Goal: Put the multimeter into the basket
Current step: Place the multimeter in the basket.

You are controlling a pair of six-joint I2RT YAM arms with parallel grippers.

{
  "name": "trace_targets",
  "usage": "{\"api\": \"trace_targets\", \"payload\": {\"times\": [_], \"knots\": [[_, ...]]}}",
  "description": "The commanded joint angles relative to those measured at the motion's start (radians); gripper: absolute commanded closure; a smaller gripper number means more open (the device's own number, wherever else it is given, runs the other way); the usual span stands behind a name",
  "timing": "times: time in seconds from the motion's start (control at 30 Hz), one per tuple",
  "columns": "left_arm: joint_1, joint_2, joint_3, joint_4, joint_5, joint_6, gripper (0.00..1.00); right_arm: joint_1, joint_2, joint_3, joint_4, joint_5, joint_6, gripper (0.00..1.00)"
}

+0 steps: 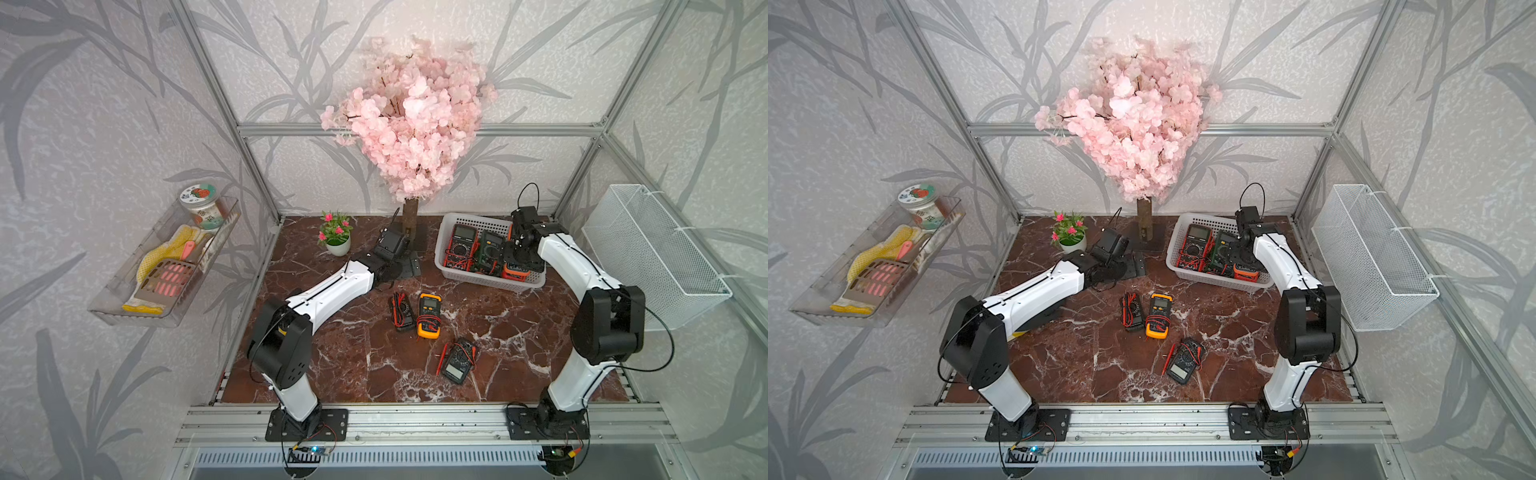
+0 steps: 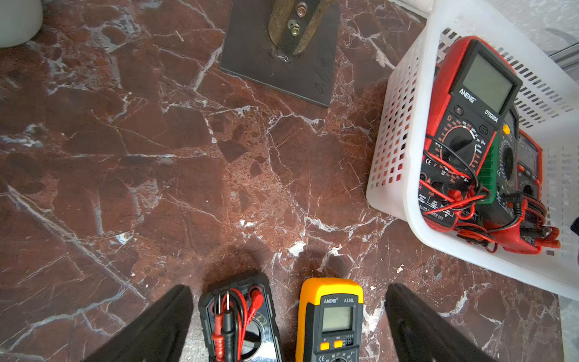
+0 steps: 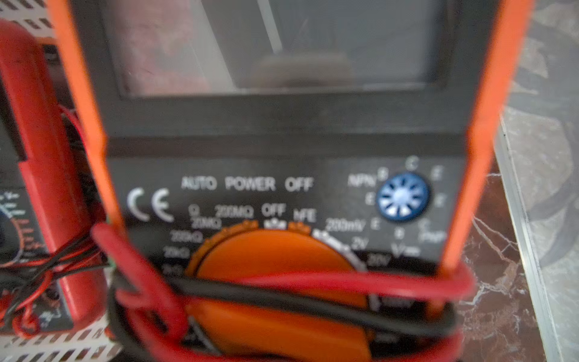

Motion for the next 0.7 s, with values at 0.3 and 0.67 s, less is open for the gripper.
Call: {"api": "trace_targets", "payload": {"times": [0.3,0.67], "knots": [[-0.005,0.003,0.025,-0.023,0.017,0.017,0.00,-0.038,0.133,0.167,-0.053,-0.028,-0.049,0.53],[-0.005,-0.011,0.007,-0.021,0.016,0.011,0.00,-0.040,0.151,0.153,-0.094,0.005,-0.059,0.34]]}}
